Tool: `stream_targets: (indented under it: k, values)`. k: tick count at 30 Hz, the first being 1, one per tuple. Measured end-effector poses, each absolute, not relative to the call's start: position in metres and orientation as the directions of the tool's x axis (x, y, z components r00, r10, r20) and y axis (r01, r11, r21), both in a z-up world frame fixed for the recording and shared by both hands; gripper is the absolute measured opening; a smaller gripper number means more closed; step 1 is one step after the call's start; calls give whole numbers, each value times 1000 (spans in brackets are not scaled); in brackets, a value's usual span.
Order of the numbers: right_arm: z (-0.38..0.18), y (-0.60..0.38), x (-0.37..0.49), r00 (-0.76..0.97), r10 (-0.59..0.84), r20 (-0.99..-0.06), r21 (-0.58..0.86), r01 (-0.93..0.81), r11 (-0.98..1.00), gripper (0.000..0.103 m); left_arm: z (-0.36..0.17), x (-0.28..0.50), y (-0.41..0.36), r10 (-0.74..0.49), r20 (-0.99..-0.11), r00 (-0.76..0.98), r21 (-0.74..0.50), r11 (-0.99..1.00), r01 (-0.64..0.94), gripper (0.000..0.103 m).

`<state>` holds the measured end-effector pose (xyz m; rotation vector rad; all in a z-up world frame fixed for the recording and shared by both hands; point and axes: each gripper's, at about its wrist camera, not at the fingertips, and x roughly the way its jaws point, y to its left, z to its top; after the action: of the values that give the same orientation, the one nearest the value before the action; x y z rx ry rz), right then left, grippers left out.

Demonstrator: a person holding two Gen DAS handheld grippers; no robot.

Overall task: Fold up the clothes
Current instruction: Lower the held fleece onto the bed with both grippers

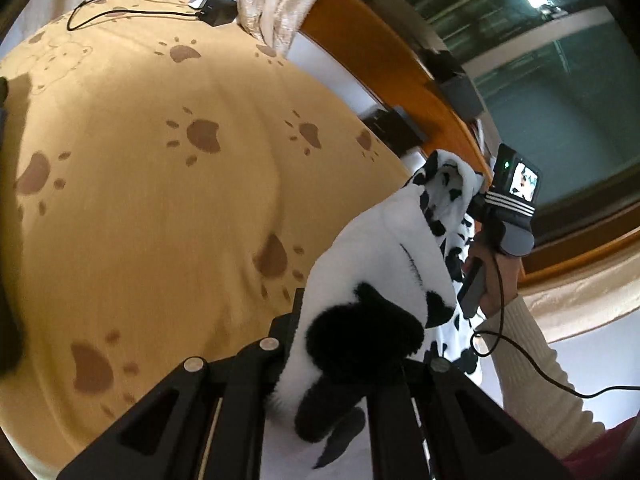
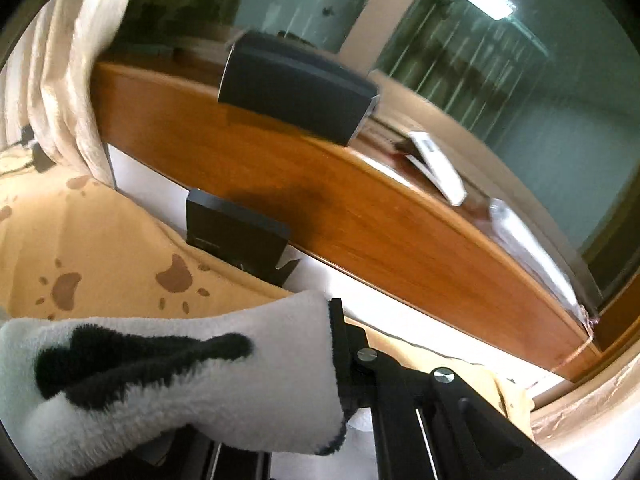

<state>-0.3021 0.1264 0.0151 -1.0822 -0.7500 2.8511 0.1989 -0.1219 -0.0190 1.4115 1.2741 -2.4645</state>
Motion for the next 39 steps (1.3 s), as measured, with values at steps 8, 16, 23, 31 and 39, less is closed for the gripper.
stream_targets:
  k: [8,16,23,31,39]
  values:
    - [-44,106,-355,-583,73,-810,-320,334,-887,6,-102,177,-165,402,-775,-487,-630,-543,555,15]
    - [-43,126,-382,-478,-44,-877,-133,330,-935,6,-100,188,-204,332,-793,-510,-606,-504,615,40]
    - [-31,128,-382,-439,-64,-896,-146,429,-891,9,-89,176,-195,283,-839,-465,-532,-607,591,41]
    - [7,143,-383,-487,-50,-872,-177,408,-896,79,-96,179,-206,287,-833,-472,-544,-574,612,41]
    - [36,165,-327,-572,-23,-820,-215,345,-914,84,-89,190,-225,175,-873,-455,-466,-572,675,54]
